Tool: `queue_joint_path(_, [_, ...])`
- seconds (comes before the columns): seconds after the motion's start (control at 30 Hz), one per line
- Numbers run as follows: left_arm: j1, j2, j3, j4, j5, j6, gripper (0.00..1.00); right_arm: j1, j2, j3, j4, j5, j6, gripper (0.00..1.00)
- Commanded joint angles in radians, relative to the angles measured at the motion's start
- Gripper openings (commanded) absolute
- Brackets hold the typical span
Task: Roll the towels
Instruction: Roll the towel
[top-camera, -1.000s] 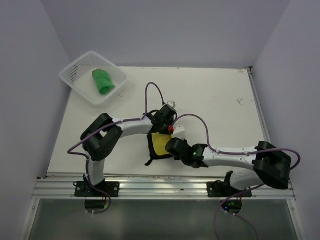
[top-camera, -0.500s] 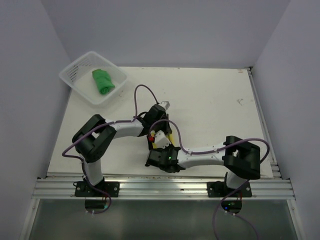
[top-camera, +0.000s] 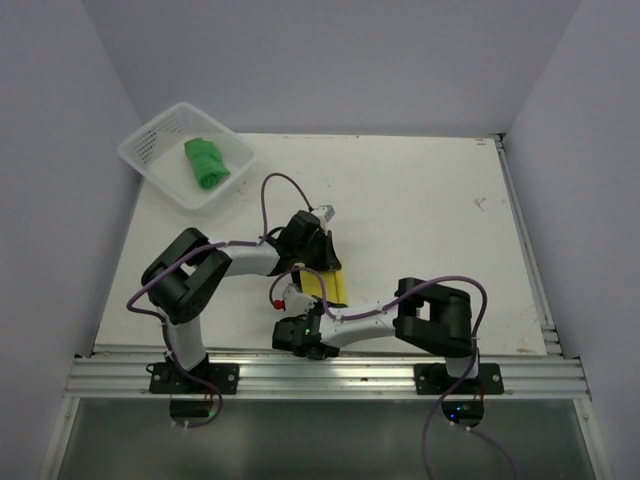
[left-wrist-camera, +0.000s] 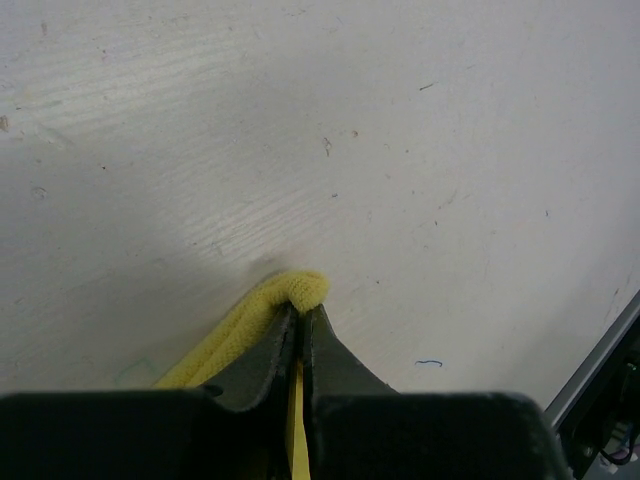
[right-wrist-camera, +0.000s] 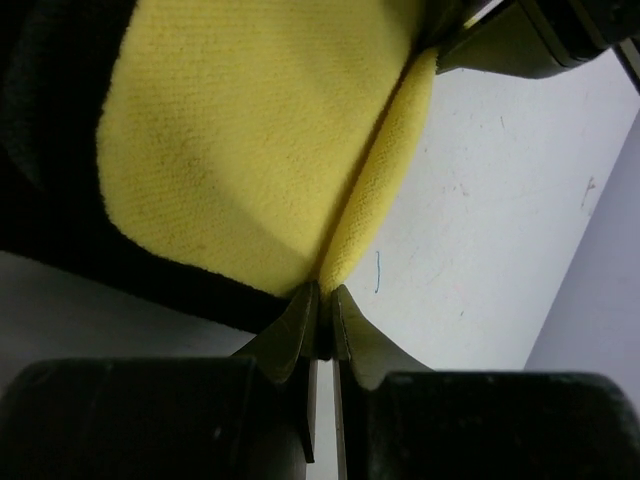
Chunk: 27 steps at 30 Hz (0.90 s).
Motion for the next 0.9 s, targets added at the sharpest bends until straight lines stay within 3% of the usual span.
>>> queue_joint_path(0.0, [0.033,-0.038,-0.011,0.132,-0.075,0.049,0.00,0.033,0.059,0.054,-0.066,-0.046,-0.067,0.00])
queue_joint_path(0.6, [0.039,-0.092,-0.112,0.112,-0.183,0.115,0.00,0.034,0.270,0.178,-0.163,-0.112,-0.114,0.00])
queue_joint_path(0.87, [0.039,-0.076,-0.172,0.152,-0.197,0.096,0.00,0.036,0.196,0.159,-0.100,-0.151,-0.108,0.08])
